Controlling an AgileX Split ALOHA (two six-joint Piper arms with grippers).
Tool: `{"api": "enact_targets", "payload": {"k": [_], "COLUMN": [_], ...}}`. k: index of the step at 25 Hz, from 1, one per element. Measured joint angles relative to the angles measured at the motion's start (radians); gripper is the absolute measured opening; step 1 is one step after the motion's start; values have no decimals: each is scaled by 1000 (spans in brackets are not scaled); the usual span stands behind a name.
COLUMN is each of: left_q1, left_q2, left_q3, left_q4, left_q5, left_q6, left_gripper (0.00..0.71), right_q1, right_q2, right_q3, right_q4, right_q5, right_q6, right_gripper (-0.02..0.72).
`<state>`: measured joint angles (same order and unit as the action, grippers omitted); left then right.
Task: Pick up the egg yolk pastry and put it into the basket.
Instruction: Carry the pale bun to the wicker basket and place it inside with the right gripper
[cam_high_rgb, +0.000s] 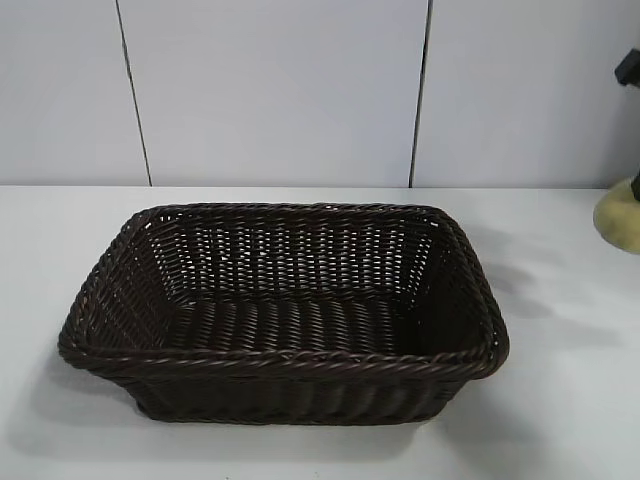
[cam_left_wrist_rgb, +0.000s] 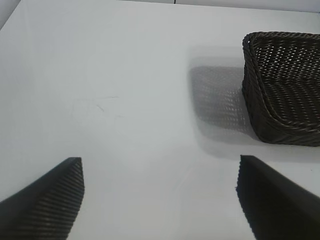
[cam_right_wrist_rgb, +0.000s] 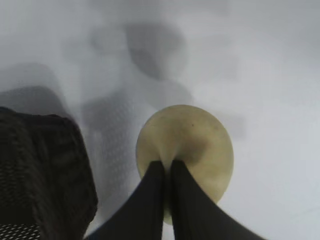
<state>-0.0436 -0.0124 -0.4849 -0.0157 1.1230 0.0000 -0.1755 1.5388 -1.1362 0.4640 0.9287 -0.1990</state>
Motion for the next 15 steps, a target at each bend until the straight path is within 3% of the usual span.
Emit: {"api": "enact_targets", "payload": {"k": [3,7,15], "left_q1": [0,0,0], "left_q2": [0,0,0], "left_q3": [0,0,0], "left_q4": [0,0,0], "left_q5": [0,0,0], "left_q6": [0,0,0], "left_gripper": [605,605,605], "right_q1": [32,150,470], "right_q2": [-24,-25,35], "right_q3": [-52,-93,-99], "right_q4": [28,33,45], "right_q5": [35,43,-71], "right_q6": [-11,-6,67], "right_gripper": [22,22,22]}}
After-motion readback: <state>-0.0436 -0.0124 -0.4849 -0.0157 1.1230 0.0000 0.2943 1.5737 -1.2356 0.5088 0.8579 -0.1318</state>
